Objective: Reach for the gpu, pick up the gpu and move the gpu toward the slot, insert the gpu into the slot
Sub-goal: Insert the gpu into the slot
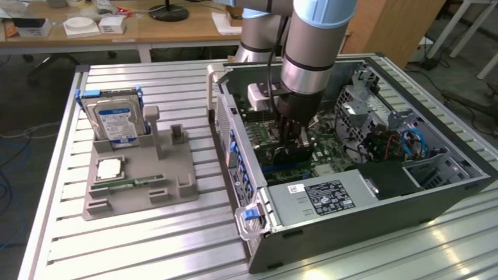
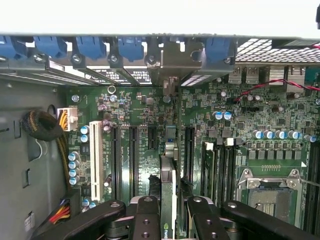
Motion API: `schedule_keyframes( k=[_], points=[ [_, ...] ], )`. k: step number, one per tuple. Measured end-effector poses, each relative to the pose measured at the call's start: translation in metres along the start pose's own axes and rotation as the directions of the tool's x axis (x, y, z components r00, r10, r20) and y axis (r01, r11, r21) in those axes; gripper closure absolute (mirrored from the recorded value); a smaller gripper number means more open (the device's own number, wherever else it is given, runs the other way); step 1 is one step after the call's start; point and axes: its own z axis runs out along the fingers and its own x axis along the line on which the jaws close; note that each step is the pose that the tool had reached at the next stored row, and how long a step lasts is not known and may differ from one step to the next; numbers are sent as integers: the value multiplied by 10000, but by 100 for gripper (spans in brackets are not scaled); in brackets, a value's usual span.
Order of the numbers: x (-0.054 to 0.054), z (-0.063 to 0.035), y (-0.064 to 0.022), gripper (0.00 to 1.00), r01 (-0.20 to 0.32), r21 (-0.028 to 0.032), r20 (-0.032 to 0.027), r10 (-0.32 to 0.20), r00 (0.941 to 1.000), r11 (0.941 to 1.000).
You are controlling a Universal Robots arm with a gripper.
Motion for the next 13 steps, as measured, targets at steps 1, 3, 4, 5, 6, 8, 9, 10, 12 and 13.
schedule_keyframes(
  k=[1, 3, 4, 5, 6, 8, 9, 10, 12, 13],
  points=[
    [0, 11, 0, 75, 0, 1, 2, 0, 10000, 10000],
    [0, 27, 1, 75, 0, 1, 3, 0, 10000, 10000],
    [0, 28, 1, 75, 0, 1, 2, 0, 10000, 10000],
    [0, 28, 1, 75, 0, 0, 1, 0, 10000, 10000],
    [0, 28, 1, 75, 0, 0, 1, 0, 10000, 10000],
    [0, 28, 1, 75, 0, 0, 1, 0, 10000, 10000],
    [0, 28, 1, 75, -1, 1, 1, 1, 10000, 10000],
    [0, 28, 1, 75, 0, 0, 1, 0, 10000, 10000],
    [0, 29, 1, 75, 0, 1, 2, 0, 10000, 10000],
    [0, 28, 1, 75, 0, 1, 1, 0, 10000, 10000]
  ],
)
